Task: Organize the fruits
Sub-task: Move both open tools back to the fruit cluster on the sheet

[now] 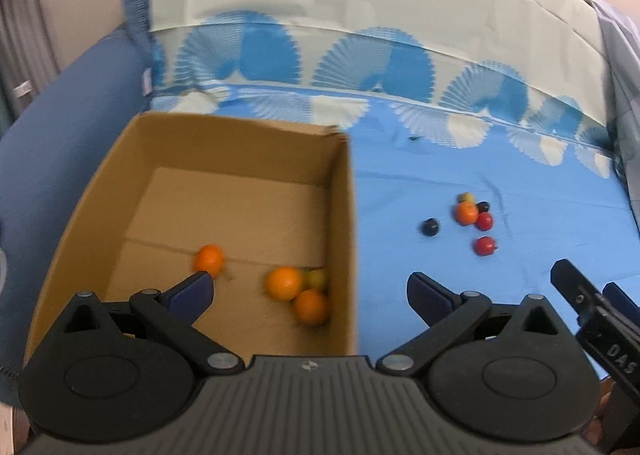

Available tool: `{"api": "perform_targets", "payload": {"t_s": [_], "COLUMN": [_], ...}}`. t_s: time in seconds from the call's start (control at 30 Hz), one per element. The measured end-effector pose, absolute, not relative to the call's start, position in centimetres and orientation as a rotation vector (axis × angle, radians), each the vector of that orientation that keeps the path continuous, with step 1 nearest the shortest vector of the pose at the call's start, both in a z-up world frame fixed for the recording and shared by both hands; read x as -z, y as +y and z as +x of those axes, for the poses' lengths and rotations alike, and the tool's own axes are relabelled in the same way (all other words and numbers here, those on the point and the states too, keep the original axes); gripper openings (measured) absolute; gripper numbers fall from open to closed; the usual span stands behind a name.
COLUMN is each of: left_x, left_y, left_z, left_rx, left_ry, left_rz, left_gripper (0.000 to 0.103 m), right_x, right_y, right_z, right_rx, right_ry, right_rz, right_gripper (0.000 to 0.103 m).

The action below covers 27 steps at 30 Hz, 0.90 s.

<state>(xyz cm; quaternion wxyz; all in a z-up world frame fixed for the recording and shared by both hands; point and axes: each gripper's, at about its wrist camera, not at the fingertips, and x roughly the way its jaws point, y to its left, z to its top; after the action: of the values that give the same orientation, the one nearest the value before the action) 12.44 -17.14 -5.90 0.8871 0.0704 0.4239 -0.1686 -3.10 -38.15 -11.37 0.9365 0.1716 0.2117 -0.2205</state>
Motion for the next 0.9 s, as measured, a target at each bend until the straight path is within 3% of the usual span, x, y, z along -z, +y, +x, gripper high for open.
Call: {"api": "perform_targets", "payload": {"t_s": [0.63, 0.9], "left_x": [13.9, 17.8], "left_y": [-29.4, -33.6], "left_z": [17.9, 20.7], "left_rx": [0.428, 0.421], "left_ry": [0.948, 0.927], "left_rz": [0.175, 0.261], "left_gripper": [0.103, 0.103], "right_x": [25.3, 27.3], "right_y": [-47.7, -48.8], "right_z": [2.7, 5.1], "right_rx": [0.584, 0.526], "right_ry": [0.494, 0.587], "right_rz": [0.422, 0.336], "right_gripper": [0.102, 0.102]}}
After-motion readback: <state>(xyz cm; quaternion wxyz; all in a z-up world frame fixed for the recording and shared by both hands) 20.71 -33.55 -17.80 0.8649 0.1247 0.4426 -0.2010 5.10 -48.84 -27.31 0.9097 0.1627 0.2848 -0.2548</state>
